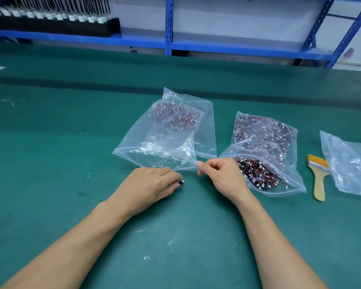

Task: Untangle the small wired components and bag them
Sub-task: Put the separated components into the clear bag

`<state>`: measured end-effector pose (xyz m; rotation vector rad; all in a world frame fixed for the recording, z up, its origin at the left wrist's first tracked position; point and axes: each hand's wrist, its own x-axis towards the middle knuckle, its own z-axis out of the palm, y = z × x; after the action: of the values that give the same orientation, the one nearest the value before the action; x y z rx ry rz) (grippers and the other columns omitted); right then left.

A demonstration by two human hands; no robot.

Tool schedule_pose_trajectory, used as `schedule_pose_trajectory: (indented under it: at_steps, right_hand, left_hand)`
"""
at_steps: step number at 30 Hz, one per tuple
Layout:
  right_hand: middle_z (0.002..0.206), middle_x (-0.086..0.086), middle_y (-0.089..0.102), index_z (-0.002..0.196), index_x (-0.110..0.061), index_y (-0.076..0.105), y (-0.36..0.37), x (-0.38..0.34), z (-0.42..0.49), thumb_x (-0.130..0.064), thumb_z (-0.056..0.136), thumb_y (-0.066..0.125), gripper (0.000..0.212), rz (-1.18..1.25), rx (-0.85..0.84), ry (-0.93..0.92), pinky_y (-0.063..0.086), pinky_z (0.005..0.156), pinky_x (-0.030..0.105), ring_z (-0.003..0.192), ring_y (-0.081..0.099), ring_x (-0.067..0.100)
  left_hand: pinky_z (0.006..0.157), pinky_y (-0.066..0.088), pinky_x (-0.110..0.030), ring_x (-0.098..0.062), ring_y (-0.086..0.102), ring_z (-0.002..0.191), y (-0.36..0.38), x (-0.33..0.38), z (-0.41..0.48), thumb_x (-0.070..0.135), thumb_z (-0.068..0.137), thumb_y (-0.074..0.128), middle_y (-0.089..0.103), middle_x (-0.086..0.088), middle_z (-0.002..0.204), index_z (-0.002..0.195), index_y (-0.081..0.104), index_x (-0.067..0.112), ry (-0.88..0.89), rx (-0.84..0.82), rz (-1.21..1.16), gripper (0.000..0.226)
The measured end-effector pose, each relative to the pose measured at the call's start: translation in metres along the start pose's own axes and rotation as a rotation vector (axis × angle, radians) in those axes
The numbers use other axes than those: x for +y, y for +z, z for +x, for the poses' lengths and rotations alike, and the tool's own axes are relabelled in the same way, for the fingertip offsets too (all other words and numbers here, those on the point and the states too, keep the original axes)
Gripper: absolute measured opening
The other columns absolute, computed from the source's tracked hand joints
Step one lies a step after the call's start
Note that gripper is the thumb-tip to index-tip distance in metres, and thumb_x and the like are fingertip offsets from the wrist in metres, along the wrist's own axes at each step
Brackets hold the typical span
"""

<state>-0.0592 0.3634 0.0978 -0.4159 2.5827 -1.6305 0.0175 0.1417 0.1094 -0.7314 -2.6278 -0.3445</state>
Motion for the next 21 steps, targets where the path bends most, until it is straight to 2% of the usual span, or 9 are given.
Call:
schedule_pose_trajectory:
  at_steps: [2,4,9,11,15,17,19,20,21]
  right_hand:
    - [0.042,-0.011,0.034,0.062,-0.019,0.073,0.001,0.000,0.000,-0.035,0.092,0.072,0.034,0.002,0.000,0.002,0.023,0.042,0.014,0.041,0.025,0.007]
    - [0.041,-0.012,0.033,0.062,-0.017,0.073,0.001,-0.001,-0.001,-0.034,0.092,0.072,0.035,0.003,0.000,0.001,0.023,0.042,0.013,0.040,0.025,0.006]
    - [0.039,-0.013,0.031,0.062,-0.018,0.072,0.000,-0.004,-0.002,-0.033,0.093,0.071,0.035,0.003,0.000,-0.006,0.022,0.041,0.014,0.039,0.025,0.006]
    - [0.039,-0.013,0.031,0.062,-0.018,0.072,-0.001,-0.006,-0.003,-0.033,0.093,0.071,0.034,0.006,-0.004,0.000,0.022,0.041,0.014,0.039,0.025,0.006]
    - [0.039,-0.012,0.032,0.061,-0.018,0.072,0.001,-0.006,-0.003,-0.033,0.092,0.072,0.035,0.005,-0.006,-0.004,0.022,0.042,0.014,0.039,0.025,0.007]
    - [0.039,-0.012,0.034,0.061,-0.018,0.071,0.002,-0.006,-0.003,-0.032,0.092,0.072,0.034,-0.016,-0.003,-0.007,0.022,0.043,0.015,0.040,0.027,0.007]
    - [0.043,-0.012,0.047,0.064,-0.019,0.073,0.001,-0.008,-0.001,-0.025,0.091,0.073,0.028,-0.045,-0.012,-0.008,0.032,0.046,0.020,0.042,0.038,0.009]
    - [0.053,-0.007,0.061,0.069,-0.017,0.075,0.001,-0.008,0.000,-0.017,0.089,0.071,0.020,-0.031,-0.024,-0.023,0.043,0.052,0.027,0.049,0.052,0.016]
    - [0.069,0.005,0.073,0.078,-0.011,0.078,0.001,-0.009,-0.002,-0.007,0.086,0.068,0.014,-0.023,-0.023,-0.061,0.053,0.064,0.031,0.064,0.064,0.025]
  left_hand:
    - [0.047,0.051,-0.035,-0.021,0.063,0.064,0.000,-0.004,-0.002,0.032,0.098,0.058,0.068,0.008,0.082,0.105,0.072,0.020,-0.002,0.032,0.001,0.019]
    - [0.047,0.050,-0.033,-0.021,0.062,0.063,0.000,-0.008,-0.004,0.025,0.093,0.069,0.069,0.007,0.082,0.106,0.072,0.019,-0.023,0.041,-0.003,0.015]
    - [0.051,0.051,-0.032,-0.014,0.059,0.064,0.004,-0.015,-0.007,0.029,0.093,0.070,0.065,0.011,0.082,0.098,0.072,0.024,-0.022,0.043,-0.093,0.008]
    - [0.052,0.051,-0.032,-0.012,0.057,0.062,0.005,-0.016,-0.007,0.024,0.090,0.074,0.065,0.011,0.078,0.093,0.074,0.022,-0.050,0.069,-0.153,0.003]
    - [0.056,0.051,-0.029,-0.005,0.057,0.057,0.001,-0.008,-0.005,0.014,0.082,0.082,0.066,0.010,0.069,0.088,0.079,0.018,-0.192,0.171,-0.326,0.008]
    - [0.056,0.049,-0.022,-0.003,0.058,0.056,-0.006,0.005,0.003,0.015,0.081,0.083,0.067,0.010,0.068,0.088,0.080,0.019,-0.225,0.248,-0.434,0.008]
    - [0.054,0.046,-0.016,-0.001,0.059,0.053,-0.014,0.024,0.020,0.016,0.080,0.082,0.069,0.010,0.068,0.090,0.081,0.020,-0.223,0.298,-0.536,0.010]
    - [0.053,0.045,-0.015,-0.001,0.058,0.052,-0.017,0.035,0.031,0.015,0.081,0.083,0.069,0.009,0.068,0.091,0.081,0.020,-0.215,0.293,-0.583,0.011]
    - [0.053,0.045,-0.015,0.001,0.057,0.051,-0.019,0.047,0.044,0.015,0.081,0.083,0.069,0.009,0.068,0.091,0.081,0.020,-0.194,0.283,-0.601,0.011]
